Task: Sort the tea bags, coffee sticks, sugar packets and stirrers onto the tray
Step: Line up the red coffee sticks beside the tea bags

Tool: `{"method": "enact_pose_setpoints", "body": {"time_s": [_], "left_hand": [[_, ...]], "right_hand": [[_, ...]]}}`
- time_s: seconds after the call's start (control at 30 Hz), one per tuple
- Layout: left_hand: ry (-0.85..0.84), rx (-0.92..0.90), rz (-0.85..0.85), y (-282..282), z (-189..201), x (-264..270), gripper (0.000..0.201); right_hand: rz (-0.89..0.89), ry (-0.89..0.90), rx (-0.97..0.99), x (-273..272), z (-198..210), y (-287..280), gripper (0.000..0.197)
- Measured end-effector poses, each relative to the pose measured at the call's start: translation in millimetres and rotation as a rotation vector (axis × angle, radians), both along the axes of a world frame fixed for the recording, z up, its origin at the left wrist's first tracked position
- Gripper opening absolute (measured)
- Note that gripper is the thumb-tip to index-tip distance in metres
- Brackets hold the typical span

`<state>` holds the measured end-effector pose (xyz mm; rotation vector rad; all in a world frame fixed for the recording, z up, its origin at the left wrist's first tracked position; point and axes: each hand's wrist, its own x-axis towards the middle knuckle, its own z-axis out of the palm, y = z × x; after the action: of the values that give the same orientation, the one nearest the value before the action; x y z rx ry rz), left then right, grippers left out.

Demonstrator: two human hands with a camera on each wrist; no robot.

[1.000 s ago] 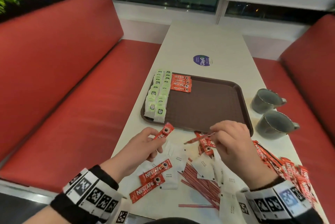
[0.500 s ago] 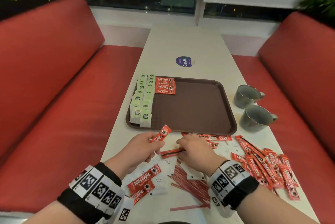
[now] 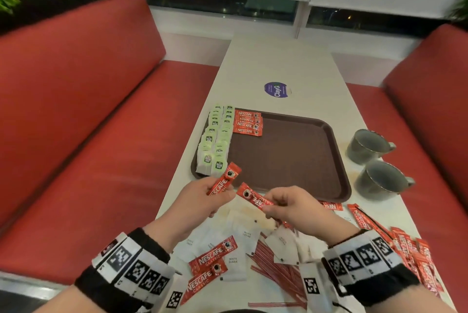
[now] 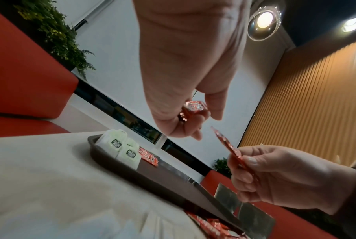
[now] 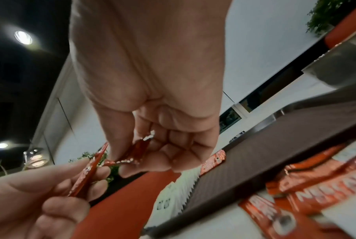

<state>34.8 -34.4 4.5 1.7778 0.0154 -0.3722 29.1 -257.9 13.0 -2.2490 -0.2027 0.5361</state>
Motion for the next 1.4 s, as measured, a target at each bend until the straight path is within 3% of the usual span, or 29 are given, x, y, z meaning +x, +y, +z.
{"method": "enact_pose_setpoints", "body": {"time_s": [0.23, 0.43, 0.53, 0.6, 0.77, 0.87, 0.93, 1.03, 1.17, 1.4], "left_hand": [[-0.041, -0.063, -0.065, -14, 21, 7, 0.008], [0.011, -0.139, -0.023, -15, 18, 18, 0.011], [0.063, -0.069, -0.145, -18, 19, 23, 0.006], [0.078, -0.04, -0.207, -22, 18, 29, 0.006], [0.028, -0.157, 0.036, -37, 14, 45, 0.01], [0.039, -0.155, 0.099, -39, 7, 51, 0.005], [0.086, -0.149, 0.107, -36, 2, 53, 0.002], [0.161, -0.152, 0.148, -24, -9, 53, 0.009], [0.201, -0.188, 0.25, -6, -20, 50, 0.011], [0.167, -0.195, 0.275, 16, -21, 50, 0.017]], "right_hand": [[-0.02, 0.011, 0.162, -2, 18, -2, 0.014], [-0.246, -0.01, 0.404, 6, 11, -13, 0.009], [-0.439, 0.011, 0.664, 19, 12, -8, 0.007], [-0.492, -0.016, 0.719, 33, 11, 0, 0.01], [-0.455, 0.03, 0.769, 48, 1, 33, 0.009], [-0.471, 0.04, 0.739, 56, -6, 43, 0.007], [-0.472, -0.057, 0.566, 71, -7, 38, 0.012], [-0.423, -0.215, 0.153, 111, -5, 17, 0.015], [-0.292, -0.22, -0.267, 174, -9, -1, 0.007], [-0.112, -0.182, -0.542, 235, -31, 13, 0.004]]}}
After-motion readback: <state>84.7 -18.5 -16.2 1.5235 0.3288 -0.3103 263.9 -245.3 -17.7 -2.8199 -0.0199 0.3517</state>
